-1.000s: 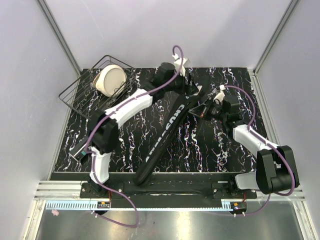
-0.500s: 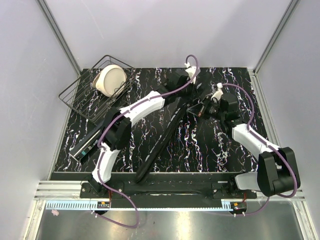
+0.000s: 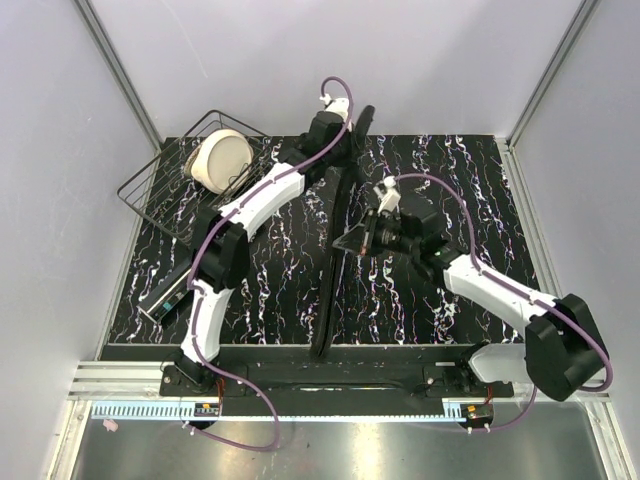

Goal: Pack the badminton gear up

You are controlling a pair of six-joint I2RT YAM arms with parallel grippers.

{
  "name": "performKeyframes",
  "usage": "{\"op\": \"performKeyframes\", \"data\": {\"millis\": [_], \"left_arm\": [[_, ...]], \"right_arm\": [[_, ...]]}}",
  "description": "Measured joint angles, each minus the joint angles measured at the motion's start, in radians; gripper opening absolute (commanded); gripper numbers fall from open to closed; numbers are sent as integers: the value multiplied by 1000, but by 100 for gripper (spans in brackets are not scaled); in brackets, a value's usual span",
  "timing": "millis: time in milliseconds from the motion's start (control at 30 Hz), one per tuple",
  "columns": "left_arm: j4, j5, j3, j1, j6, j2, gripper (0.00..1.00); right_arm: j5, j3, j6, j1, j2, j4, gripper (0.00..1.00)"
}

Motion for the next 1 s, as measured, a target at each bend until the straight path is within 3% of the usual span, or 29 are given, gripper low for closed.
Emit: {"op": "performKeyframes", "data": {"millis": [167, 233, 300, 433, 600, 733, 867, 1000], "left_arm": [[2, -95, 2, 42, -2, -33, 0], [17, -106, -15, 57, -3, -70, 0], [26, -109, -37, 67, -3, -118, 0], [39, -111, -122, 69, -14, -246, 0], [63, -108, -249, 63, -35, -393, 0], [74, -81, -309, 61, -49, -452, 0], [73, -34, -325, 61, -55, -463, 0], [73, 4, -325, 61, -55, -466, 0]], "right_arm": [[34, -40, -1, 126, -29, -25, 0], [74, -63, -12, 134, -55, -66, 25], [135, -60, -42, 127, -82, -129, 42], [186, 48, -115, 79, -81, -260, 53], [128, 275, -212, -63, 7, -321, 61], [-10, 429, -294, -91, 117, -332, 63], [-139, 524, -365, -91, 213, -340, 62], [-239, 568, -417, -92, 266, -357, 54]]}}
